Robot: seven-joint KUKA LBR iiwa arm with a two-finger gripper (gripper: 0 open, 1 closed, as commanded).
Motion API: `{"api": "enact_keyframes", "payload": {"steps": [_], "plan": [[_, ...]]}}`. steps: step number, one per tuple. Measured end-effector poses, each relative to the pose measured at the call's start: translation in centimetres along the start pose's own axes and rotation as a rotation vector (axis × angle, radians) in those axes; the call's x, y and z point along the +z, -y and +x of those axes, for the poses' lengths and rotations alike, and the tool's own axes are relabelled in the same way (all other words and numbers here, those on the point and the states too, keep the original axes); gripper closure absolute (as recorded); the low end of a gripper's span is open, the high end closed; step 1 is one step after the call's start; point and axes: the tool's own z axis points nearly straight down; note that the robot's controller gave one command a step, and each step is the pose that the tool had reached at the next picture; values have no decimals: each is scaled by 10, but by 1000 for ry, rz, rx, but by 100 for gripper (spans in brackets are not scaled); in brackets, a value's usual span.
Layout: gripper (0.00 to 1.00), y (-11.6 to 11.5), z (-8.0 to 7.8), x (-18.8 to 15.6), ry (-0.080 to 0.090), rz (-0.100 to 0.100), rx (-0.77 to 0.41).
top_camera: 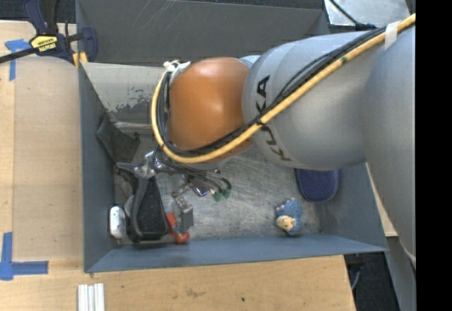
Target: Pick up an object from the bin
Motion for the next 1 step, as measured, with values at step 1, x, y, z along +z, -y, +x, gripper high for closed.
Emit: {"api": "enact_keyframes", "payload": {"steps": [1], "plan": [[0, -30, -16, 44, -3, 2, -139]]}}
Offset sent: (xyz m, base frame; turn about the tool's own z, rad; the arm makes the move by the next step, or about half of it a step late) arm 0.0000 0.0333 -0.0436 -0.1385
